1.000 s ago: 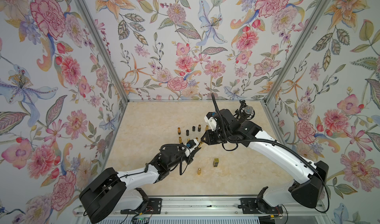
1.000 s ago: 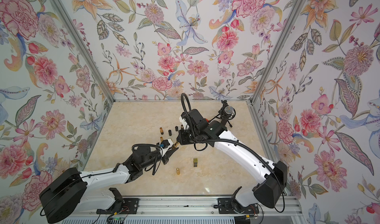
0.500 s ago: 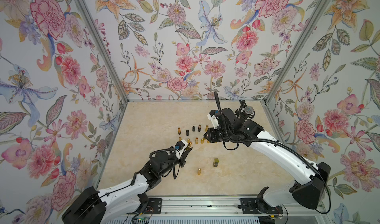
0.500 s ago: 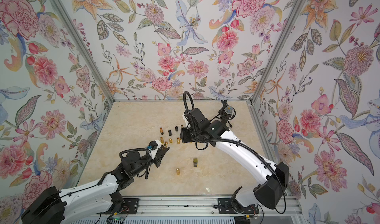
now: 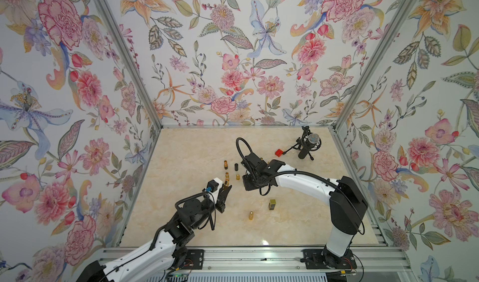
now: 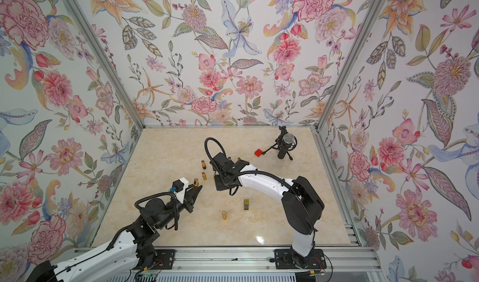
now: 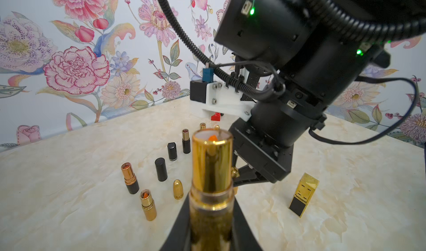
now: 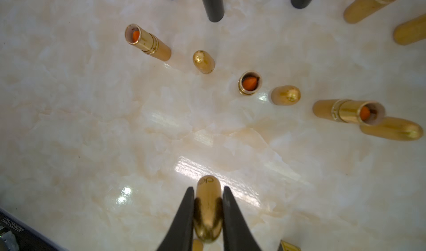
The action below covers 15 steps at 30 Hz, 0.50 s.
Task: Open the lipstick cap
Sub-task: Place the cover at the center of the board.
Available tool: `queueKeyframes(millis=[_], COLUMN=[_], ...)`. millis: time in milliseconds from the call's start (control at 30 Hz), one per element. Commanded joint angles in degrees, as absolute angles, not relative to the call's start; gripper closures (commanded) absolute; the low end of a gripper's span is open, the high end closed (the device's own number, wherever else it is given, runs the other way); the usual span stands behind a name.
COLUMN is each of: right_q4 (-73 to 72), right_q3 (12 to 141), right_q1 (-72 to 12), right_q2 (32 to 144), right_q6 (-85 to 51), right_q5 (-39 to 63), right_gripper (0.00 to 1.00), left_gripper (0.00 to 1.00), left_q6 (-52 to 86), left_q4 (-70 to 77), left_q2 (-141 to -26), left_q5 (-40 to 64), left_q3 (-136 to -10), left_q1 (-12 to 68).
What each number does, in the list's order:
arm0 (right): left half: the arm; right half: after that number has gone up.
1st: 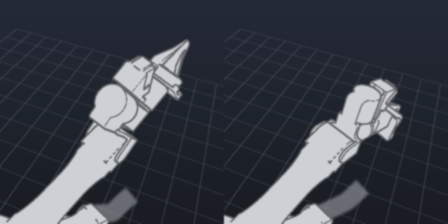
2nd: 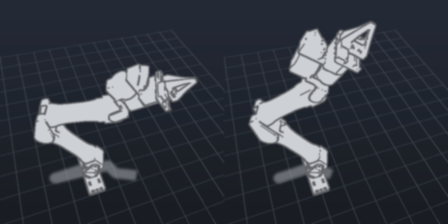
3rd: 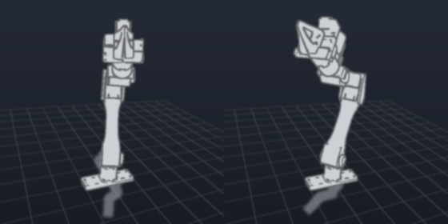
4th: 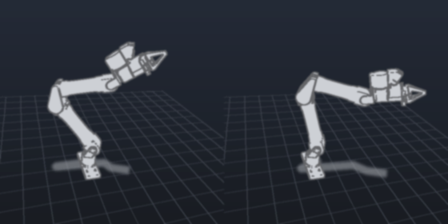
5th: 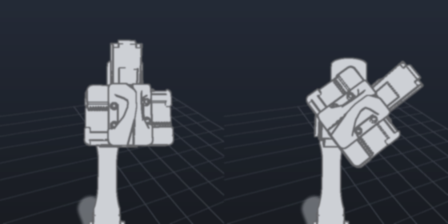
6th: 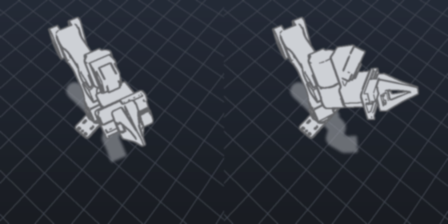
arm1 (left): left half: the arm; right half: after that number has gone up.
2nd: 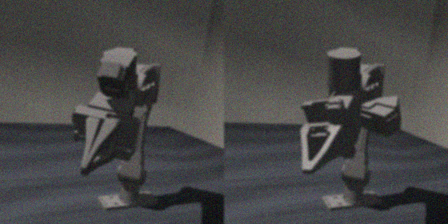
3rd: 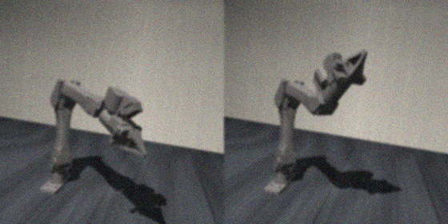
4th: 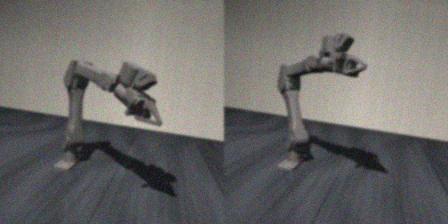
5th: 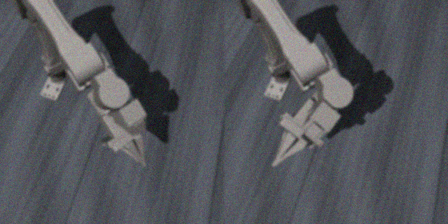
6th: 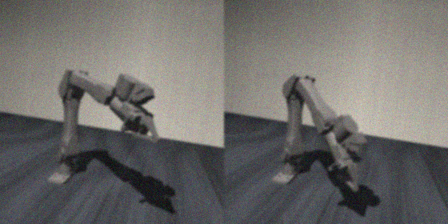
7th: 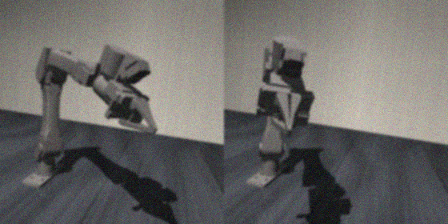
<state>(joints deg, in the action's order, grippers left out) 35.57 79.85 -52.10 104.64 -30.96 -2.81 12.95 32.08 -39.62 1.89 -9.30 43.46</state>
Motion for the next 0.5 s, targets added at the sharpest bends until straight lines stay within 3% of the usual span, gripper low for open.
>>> queueKeyframes(millis=[0,467], right_q4=[34.36,34.15], right_q3=[82.58,89.02], right_q1=[-53.55,-55.02], right_q2=[107.80,118.36], right_q6=[-31.98,-31.46], right_q5=[-5.96,-8.65], right_gripper=[0.80,0.79], left_gripper=[0.92,0.92], left_q6=[14.75,14.85], left_q4=[30.76,26.81], left_q2=[-37.44,-32.92], left_q5=[-0.07,-0.67], left_q3=[-7.34,-6.99], left_q1=[42.49,41.70])
